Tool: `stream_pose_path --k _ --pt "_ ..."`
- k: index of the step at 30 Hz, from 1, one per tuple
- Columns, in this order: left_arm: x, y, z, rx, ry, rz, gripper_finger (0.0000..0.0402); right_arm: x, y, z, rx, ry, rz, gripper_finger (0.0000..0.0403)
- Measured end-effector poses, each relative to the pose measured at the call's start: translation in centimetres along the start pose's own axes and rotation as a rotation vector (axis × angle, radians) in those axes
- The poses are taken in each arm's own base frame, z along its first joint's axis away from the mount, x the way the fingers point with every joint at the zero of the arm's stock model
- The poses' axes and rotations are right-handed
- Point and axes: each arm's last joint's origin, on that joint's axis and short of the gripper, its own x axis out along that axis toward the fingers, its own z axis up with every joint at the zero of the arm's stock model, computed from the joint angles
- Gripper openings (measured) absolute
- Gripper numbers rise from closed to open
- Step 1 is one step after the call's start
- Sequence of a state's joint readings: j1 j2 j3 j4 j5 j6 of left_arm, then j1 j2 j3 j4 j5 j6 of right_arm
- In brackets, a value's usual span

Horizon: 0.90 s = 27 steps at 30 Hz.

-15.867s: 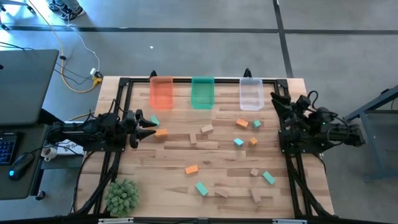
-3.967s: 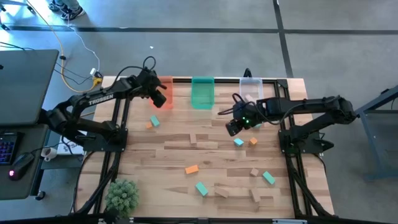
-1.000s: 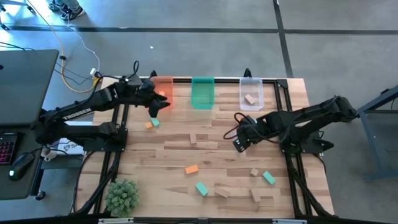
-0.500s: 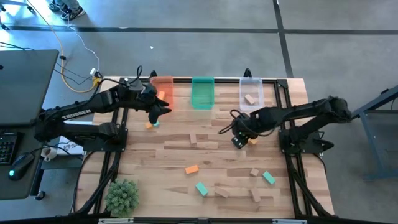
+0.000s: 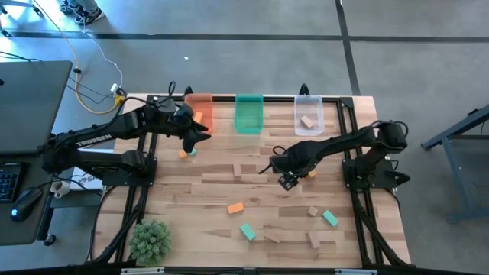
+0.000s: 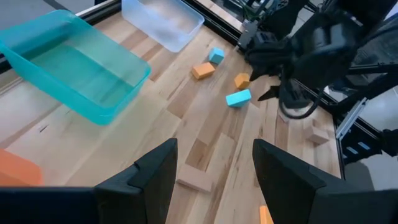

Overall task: Sort & place blocks by color
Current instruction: Put the blue block into the green bin

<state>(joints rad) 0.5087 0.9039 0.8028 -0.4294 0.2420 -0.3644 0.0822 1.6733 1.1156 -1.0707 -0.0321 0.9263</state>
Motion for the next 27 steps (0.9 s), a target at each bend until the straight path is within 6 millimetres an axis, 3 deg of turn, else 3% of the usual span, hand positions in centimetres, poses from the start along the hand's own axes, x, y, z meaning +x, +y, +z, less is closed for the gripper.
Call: stream_pose_path --k 17,27 --pt "0.0 0.0 0.0 0.000 -0.001 0.002 0.0197 3.6 0.2 2.4 0.013 0.054 -0.061 0.0249" --pt "0.0 0.0 0.0 0.001 -0.001 0.002 0.0197 4.2 -0.3 3.1 0.013 0.118 -0.049 0.0185"
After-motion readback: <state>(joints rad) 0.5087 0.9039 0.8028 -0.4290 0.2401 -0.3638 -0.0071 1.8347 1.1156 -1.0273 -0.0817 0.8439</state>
